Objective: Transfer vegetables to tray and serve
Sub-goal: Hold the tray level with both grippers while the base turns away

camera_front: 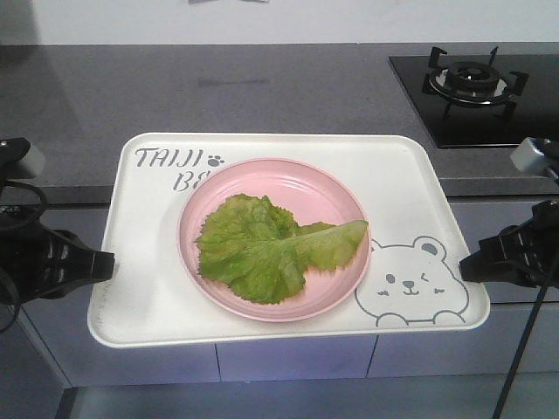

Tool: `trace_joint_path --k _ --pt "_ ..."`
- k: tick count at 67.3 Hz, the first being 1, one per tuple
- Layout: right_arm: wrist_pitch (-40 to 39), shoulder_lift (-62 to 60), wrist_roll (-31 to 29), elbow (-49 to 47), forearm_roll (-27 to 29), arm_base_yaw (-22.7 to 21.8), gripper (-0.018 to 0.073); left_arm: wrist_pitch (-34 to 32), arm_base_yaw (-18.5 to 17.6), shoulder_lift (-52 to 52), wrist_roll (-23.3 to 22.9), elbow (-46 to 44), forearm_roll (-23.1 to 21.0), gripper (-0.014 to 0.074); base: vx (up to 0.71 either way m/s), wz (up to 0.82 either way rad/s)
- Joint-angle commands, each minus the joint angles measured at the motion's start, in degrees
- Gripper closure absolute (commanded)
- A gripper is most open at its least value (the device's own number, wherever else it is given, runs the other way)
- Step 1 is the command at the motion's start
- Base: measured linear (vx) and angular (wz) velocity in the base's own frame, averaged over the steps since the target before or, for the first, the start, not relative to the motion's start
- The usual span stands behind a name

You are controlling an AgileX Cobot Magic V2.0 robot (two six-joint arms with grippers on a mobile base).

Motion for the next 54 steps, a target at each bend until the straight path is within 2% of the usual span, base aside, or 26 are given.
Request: trace_joint_path --k 1,54 --pt "0.2 -1.8 -1.9 -1.7 3.7 0.2 0.0565 -1.6 -0.6 -1.5 2.5 -1.5 -1.3 0.0602 0.08 -0.10" --pt "0.2 -1.8 -1.9 -1.7 3.7 0.2 0.0565 -1.6 -0.6 -1.5 2.5 -1.5 -1.3 0.0602 0.10 0.01"
